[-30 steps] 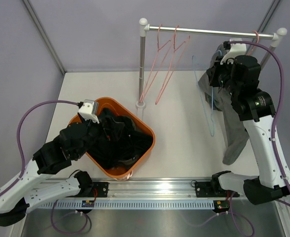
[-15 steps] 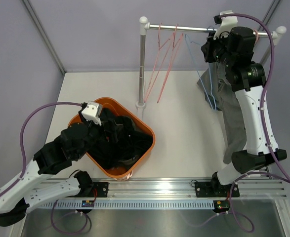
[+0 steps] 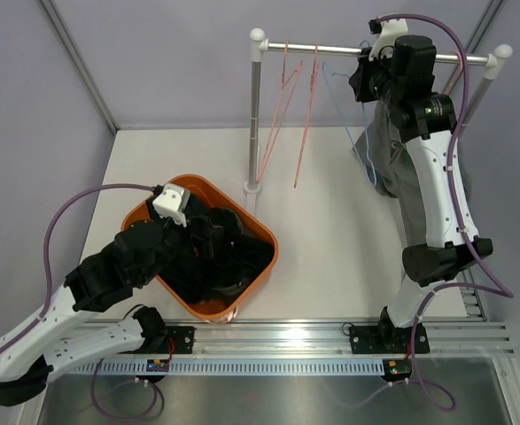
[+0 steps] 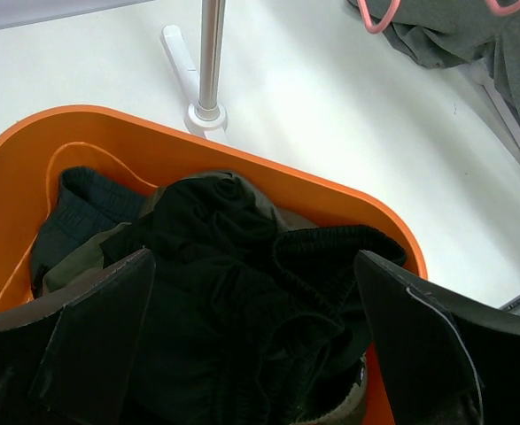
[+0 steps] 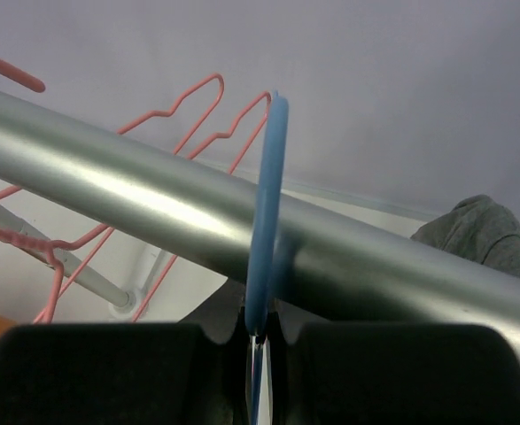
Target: Remove the shorts from the hanger
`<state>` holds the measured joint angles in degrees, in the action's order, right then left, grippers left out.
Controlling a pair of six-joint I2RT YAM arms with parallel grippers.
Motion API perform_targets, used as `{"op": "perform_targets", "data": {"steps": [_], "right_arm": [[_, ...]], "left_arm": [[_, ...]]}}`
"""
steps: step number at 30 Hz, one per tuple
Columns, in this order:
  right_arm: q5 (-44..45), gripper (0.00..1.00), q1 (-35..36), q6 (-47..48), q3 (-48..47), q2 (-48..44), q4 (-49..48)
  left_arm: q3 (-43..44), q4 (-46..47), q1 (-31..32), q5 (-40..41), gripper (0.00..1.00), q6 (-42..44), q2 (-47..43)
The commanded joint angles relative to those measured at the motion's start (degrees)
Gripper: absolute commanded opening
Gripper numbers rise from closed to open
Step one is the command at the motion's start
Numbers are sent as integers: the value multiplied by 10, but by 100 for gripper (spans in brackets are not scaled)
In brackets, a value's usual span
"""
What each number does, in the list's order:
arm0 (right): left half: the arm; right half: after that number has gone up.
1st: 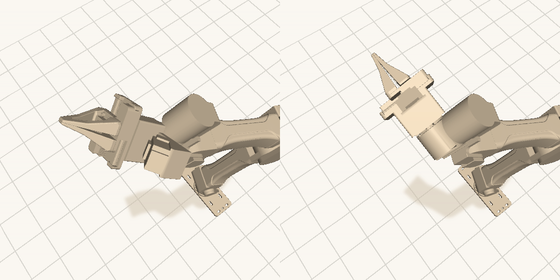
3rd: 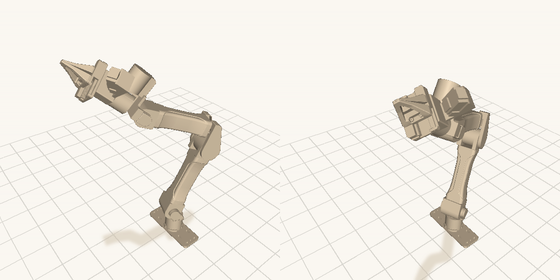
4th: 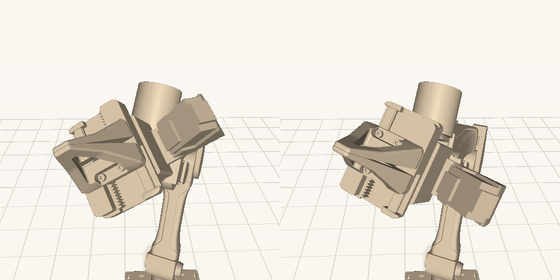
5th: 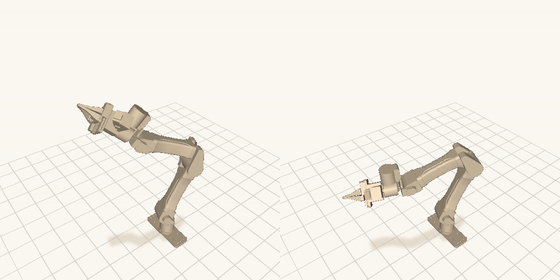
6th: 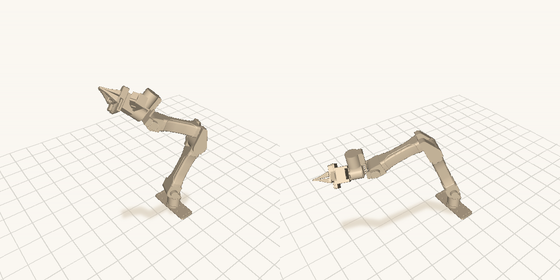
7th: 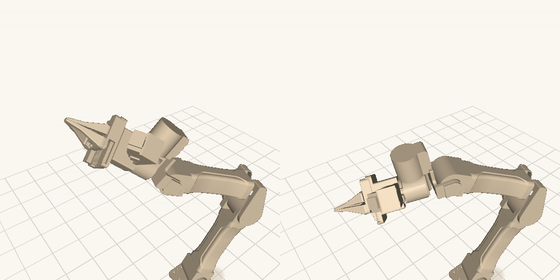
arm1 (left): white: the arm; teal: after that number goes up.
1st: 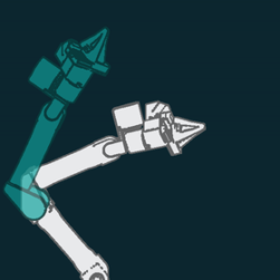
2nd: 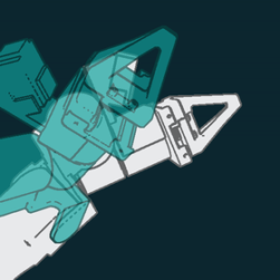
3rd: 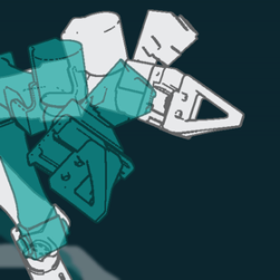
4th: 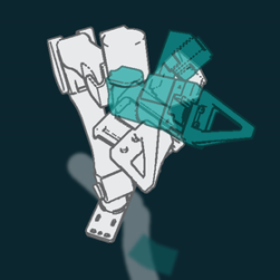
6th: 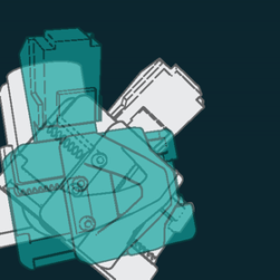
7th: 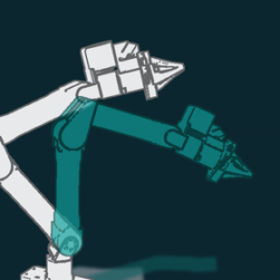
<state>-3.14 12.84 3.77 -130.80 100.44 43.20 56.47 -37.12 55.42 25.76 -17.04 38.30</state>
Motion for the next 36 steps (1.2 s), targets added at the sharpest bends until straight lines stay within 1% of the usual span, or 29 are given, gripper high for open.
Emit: {"op": "perform_targets", "data": {"steps": [1,6,11,16,18,23,25,26,29,30,32,33,36], "right_arm": [[-25,0,-4,-22,-15,9,-4],[-30,0,12,-34,5,14,-15],[15,0,42,-34,11,25,-10],[25,0,51,-56,38,17,-22],[44,0,53,-58,41,16,-22],[58,1,54,-58,46,10,-22],[59,5,54,-59,51,4,-23],[62,9,54,-60,51,-1,-22],[67,15,54,-64,49,-15,-11],[71,20,54,-66,49,-18,-3],[75,25,54,-73,50,-35,3],[78,29,55,-75,52,-41,9],[79,36,54,-79,60,-65,23]], "left_arm": [[-4,27,-5,-18,99,10,6],[-7,28,-11,-25,99,9,7],[-7,29,-20,-32,99,7,7],[-10,30,-23,-35,99,5,6],[-9,29,-24,-35,99,5,7],[-12,29,-25,-36,99,4,8],[-11,30,-25,-37,99,4,8],[-13,30,-25,-38,99,4,8],[-13,29,-26,-38,99,3,8],[-13,29,-26,-38,99,3,8],[-14,30,-27,-38,99,3,8],[-12,30,-27,-37,99,3,9],[-12,30,-30,-39,99,3,7]]}}
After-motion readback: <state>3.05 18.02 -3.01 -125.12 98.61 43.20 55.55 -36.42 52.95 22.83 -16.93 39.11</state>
